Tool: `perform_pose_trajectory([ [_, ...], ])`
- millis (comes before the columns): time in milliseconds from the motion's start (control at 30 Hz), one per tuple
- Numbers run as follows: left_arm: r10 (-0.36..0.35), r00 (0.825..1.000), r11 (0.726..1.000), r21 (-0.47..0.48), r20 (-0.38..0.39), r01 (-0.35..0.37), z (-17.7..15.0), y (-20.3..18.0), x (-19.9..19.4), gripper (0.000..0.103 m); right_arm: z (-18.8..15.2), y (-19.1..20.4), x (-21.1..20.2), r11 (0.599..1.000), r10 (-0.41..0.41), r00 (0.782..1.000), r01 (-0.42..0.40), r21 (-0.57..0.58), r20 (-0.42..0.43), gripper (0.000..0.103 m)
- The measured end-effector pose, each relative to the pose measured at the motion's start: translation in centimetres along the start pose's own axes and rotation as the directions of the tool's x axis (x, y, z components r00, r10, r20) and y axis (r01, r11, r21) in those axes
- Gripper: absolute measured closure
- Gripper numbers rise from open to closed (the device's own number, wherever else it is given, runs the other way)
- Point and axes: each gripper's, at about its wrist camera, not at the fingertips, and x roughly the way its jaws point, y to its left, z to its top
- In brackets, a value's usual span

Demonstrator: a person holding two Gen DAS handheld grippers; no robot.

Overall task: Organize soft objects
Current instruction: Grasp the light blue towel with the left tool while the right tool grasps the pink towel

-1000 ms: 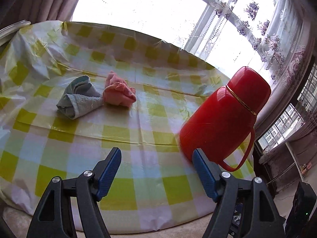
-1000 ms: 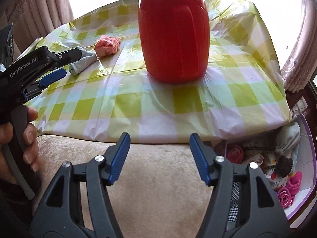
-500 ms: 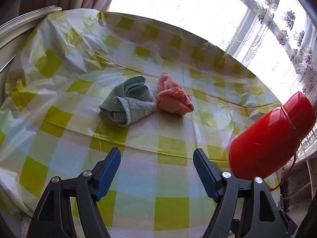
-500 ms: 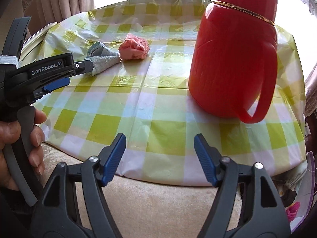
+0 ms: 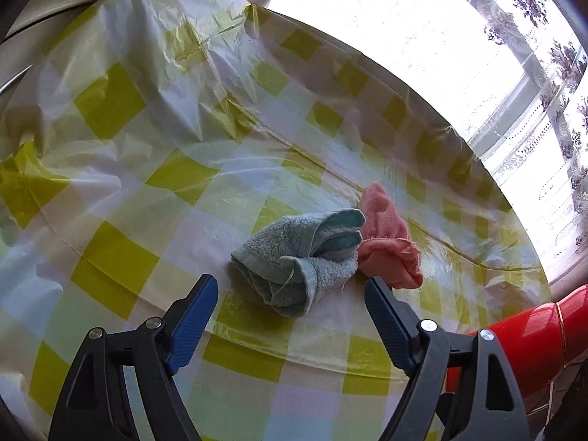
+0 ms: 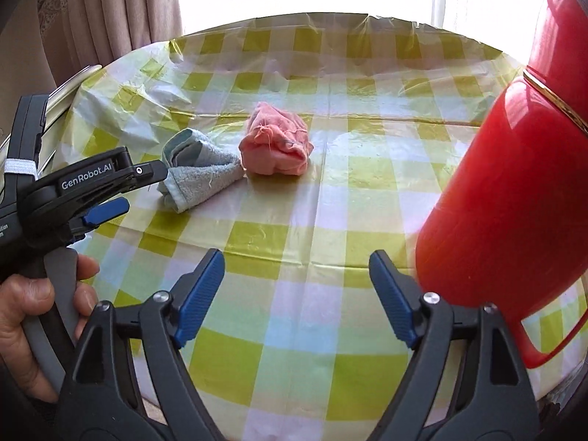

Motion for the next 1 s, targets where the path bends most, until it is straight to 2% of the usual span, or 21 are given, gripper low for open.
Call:
perform_pose_trajectory([
  [133, 0.022, 0.999, 0.987, 0.157, -0.045, -0.014, 0.6, -1.5, 2.4, 0.019, 2.1, -0.2, 1.7, 0.999, 0.007, 1.0, -0.008, 0.033, 0.006, 0.019],
  [267, 0.087, 0.995, 0.949, 0.309, -0.054, -0.066, 0.4, -2.7, 4.8, 0.019, 4.1, -0.9, 3.1, 0.997, 0.01, 1.0, -0.011, 0.072, 0.01, 0.017],
  [367, 0.118, 0.992, 0.922, 0.375, -0.034, -0.097, 0.4, -3.1, 5.9, 0.019, 5.5, -1.4, 4.4, 0.994, 0.015, 1.0, -0.016, 0.108, 0.009, 0.013],
  [433, 0.106, 0.994, 0.91, 0.406, -0.027, -0.086, 0.5, -3.4, 6.4, 0.019, 6.3, -1.5, 5.4, 0.992, 0.027, 1.0, -0.027, 0.123, 0.002, 0.013],
  [467, 0.097, 0.995, 0.908, 0.411, -0.034, -0.075, 0.5, -3.4, 6.6, 0.02, 6.6, -1.5, 6.0, 0.991, 0.029, 1.0, -0.028, 0.128, 0.0, 0.013],
  [567, 0.054, 0.998, 0.919, 0.393, -0.037, -0.036, 0.3, -3.2, 6.7, 0.034, 7.5, -1.1, 7.7, 0.988, 0.049, 0.999, -0.047, 0.147, -0.01, 0.013],
  [700, 0.059, 0.998, 0.927, 0.373, -0.024, -0.045, 0.3, -2.8, 6.3, 0.053, 8.2, 0.0, 10.2, 0.99, 0.062, 0.998, -0.058, 0.132, -0.027, 0.012],
  [900, 0.025, 1.0, 0.955, 0.297, -0.018, -0.018, 0.1, -1.7, 5.3, 0.063, 9.5, 0.7, 12.7, 0.987, 0.063, 0.998, -0.06, 0.149, -0.013, 0.012],
  [1000, 0.017, 1.0, 0.962, 0.274, -0.013, -0.013, 0.0, -1.5, 5.0, 0.068, 10.2, 1.2, 14.3, 0.992, 0.034, 0.999, -0.03, 0.12, -0.033, 0.012],
])
